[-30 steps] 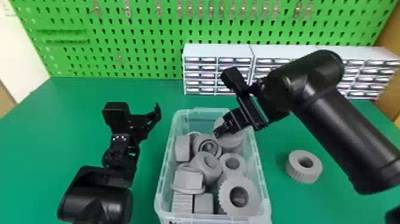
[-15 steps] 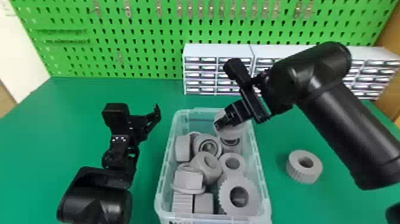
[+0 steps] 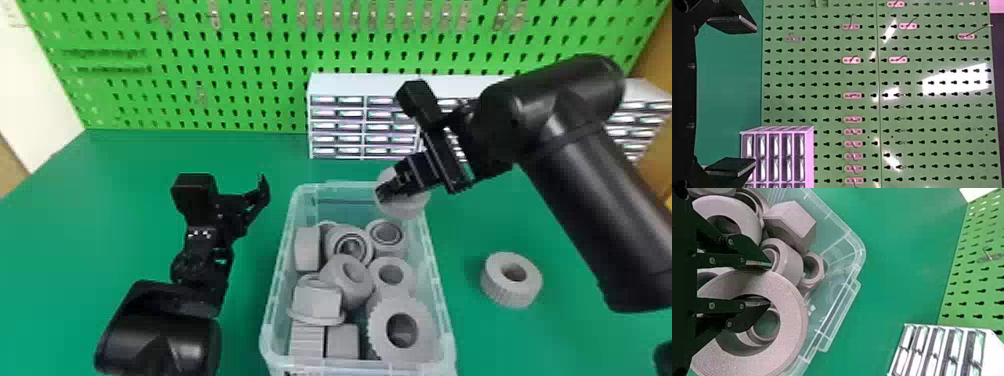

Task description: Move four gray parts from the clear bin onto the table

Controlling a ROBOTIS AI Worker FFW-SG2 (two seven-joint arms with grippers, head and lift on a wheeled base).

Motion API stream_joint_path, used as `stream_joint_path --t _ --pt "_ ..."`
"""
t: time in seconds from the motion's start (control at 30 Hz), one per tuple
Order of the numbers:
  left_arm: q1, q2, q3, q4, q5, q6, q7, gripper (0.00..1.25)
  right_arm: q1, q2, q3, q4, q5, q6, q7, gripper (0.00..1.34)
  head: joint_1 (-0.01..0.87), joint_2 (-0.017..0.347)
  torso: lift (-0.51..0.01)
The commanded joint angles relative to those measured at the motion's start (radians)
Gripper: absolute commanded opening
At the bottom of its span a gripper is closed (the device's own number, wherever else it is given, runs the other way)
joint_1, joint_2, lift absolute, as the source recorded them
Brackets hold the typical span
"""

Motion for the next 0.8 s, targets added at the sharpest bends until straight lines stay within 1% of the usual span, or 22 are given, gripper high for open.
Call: stream_joint_path --t 0.0,0.33,0.77 --pt "0.000 0.000 0.000 0.000 0.000 0.000 0.000 1.15 0.010 -0.005 -0.038 -0.016 0.027 0.015 0.000 0.33 0.693 0.072 -0.052" --pt "0.000 0.000 -0.003 0.000 0.002 0.000 0.000 1.15 0.036 -0.016 -0.113 -0.036 0.076 0.044 0.000 0.33 0.693 0.072 -0.052" --pt "0.004 0.000 -0.006 0.000 0.002 0.000 0.000 1.15 0.077 -0.034 -0.168 -0.047 0.099 0.066 0.000 0.33 0.693 0.072 -0.052"
